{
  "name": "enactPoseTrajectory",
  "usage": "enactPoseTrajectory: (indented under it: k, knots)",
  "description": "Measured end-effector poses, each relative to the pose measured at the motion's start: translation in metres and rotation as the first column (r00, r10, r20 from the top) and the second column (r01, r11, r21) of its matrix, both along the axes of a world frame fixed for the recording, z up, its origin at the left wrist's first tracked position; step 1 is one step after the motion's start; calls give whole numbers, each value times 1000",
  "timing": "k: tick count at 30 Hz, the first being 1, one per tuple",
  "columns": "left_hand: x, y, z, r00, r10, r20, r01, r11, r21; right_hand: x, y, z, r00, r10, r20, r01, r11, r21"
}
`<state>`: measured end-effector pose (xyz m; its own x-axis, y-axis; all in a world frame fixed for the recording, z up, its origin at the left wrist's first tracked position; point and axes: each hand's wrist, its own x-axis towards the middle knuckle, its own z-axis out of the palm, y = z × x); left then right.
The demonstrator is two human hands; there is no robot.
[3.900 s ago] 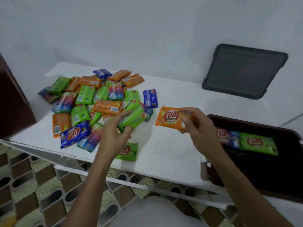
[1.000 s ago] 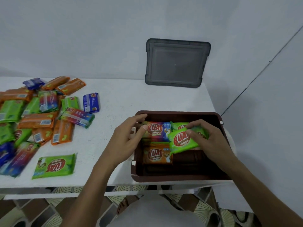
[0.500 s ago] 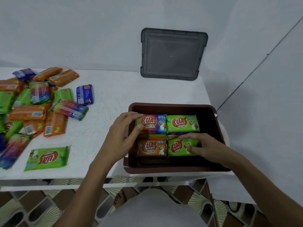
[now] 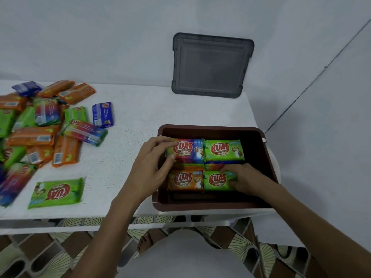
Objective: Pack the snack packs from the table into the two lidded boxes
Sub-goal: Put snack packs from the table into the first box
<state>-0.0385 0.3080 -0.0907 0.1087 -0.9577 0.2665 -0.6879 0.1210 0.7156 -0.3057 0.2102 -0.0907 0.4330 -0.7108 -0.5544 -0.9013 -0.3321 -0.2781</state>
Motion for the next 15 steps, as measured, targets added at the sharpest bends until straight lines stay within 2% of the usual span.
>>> enactPoseTrajectory:
  k: [4,7,10,15]
  knots:
    - [2,3,-4,999,-16,45,16,1000,-4,-3,3,13,998,53,-30,-54,999,-10]
    - [4,9,-4,998,-54,43,55,998,-18,7,10,30,999,42,-7,-42,995,-86]
    - [14,21,-5,997,-64,46,67,997,-49,38,25,57,992,40,122,-20,986,-166]
    - [73,51,-13,993,105,63,-105,994,-8,119,56,86,912,166,375,-40,946,-322]
